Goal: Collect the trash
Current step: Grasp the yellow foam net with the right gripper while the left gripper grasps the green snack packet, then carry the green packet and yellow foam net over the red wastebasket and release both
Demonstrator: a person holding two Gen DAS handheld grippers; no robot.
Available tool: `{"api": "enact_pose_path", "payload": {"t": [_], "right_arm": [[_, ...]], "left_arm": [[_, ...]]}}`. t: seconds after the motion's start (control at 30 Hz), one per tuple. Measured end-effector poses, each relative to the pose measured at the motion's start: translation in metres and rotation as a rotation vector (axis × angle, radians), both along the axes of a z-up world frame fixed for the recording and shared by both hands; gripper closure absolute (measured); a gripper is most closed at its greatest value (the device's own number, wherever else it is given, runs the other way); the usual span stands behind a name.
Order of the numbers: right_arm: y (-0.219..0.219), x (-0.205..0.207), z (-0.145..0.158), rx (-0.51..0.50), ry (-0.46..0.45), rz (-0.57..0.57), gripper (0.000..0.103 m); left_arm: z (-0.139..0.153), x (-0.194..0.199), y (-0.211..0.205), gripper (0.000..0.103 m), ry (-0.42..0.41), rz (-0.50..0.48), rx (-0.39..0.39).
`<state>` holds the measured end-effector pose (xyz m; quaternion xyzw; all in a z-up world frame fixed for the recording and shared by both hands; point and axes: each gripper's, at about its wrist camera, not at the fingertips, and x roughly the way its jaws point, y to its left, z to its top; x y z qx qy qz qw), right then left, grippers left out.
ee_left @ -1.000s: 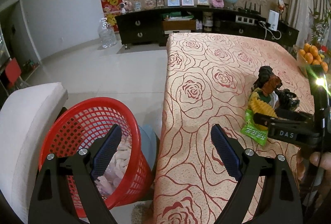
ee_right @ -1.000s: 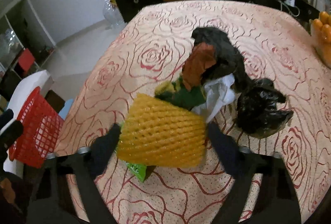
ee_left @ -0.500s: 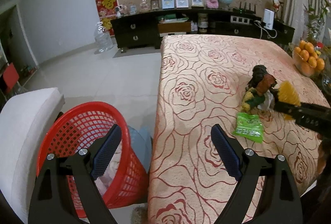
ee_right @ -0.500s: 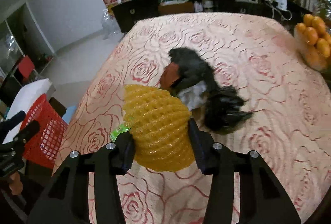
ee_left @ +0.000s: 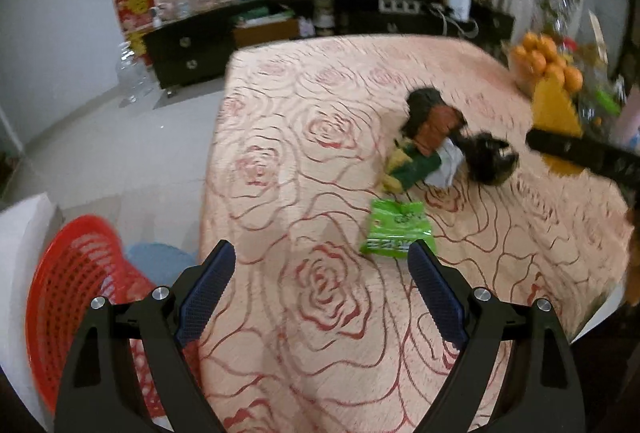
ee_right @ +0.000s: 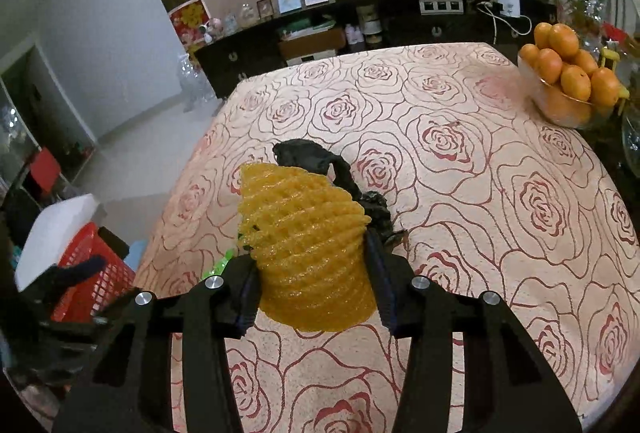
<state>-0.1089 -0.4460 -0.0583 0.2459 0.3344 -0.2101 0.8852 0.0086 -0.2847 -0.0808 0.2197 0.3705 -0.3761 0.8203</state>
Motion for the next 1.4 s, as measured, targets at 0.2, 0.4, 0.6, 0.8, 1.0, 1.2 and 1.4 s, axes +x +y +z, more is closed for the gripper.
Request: {"api": "enact_pose_path", "payload": {"t": [0.2,0.4,0.6,0.8,1.0,1.2,1.4], "right_arm": [[-0.002,-0.004,0.001,0.01,-0.005,0.001,0.057],[-0.001,-0.007,-0.001,0.018,-0.002,0.011,0.057],[-0.003,-0.007,-0.003,0.022,0.005,0.008,0.057],[-0.004,-0.008,-0.005,0.023,0.011,0.005,0.057],[-0.007,-0.008,-0.007,0.023,0.015,-0.001,0.057],[-0.006,-0.008,-0.006,0.019,0.011,0.002,0.057],[-0.001,-0.006,-0.001,0.008,0.003,0.009,0.057]], "left_arm": [[-0.027,0.003,-0.038,0.018,0.046,-0.052,0.052],[-0.043,0.003,-0.059,0.018,0.064,-0.075,0.051],[-0.053,0.006,-0.064,0.025,0.074,-0.072,0.051],[-0.057,0.011,-0.06,0.051,0.093,-0.055,0.052],[-0.049,0.012,-0.05,0.052,0.096,-0.039,0.015],[-0.022,0.012,-0.034,0.052,0.051,0.0,-0.046],[0.011,0.011,-0.017,0.052,-0.045,0.065,-0.089]]}}
